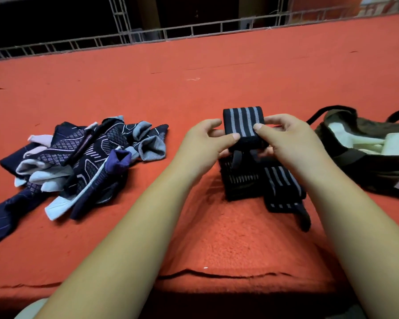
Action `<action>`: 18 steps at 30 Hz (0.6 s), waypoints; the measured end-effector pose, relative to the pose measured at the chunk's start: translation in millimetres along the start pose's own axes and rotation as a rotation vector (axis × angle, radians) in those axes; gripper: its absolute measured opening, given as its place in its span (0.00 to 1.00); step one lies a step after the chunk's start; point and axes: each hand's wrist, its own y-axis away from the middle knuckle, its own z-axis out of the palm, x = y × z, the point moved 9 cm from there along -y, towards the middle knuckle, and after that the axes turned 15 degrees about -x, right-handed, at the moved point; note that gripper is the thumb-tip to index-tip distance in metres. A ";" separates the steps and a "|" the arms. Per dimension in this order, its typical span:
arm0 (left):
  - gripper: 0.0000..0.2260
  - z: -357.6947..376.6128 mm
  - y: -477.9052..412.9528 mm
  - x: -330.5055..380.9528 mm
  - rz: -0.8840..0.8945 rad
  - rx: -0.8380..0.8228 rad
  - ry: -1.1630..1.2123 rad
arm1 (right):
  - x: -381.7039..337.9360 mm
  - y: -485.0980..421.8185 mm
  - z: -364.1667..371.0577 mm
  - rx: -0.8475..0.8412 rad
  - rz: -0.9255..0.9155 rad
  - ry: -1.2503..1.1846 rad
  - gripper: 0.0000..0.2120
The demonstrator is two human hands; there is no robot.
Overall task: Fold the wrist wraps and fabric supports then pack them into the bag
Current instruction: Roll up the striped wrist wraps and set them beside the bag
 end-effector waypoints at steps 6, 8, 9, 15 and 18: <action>0.21 32.7 -49.4 -0.4 -0.067 0.039 -0.245 | 27.1 -21.9 -43.2 0.084 0.040 0.129 0.14; 0.18 41.6 -61.1 -8.8 -0.091 0.023 -0.287 | 37.9 -29.5 -50.7 0.098 0.072 0.208 0.15; 0.18 44.4 -65.7 -13.6 -0.107 0.021 -0.308 | 43.9 -33.7 -53.1 0.098 0.089 0.242 0.16; 0.09 45.8 -80.5 -31.8 -0.181 0.066 -0.650 | 69.1 -49.7 -48.3 0.043 0.175 0.462 0.16; 0.12 45.6 -80.9 -33.2 -0.191 0.082 -0.749 | 73.6 -50.8 -47.5 0.062 0.203 0.515 0.18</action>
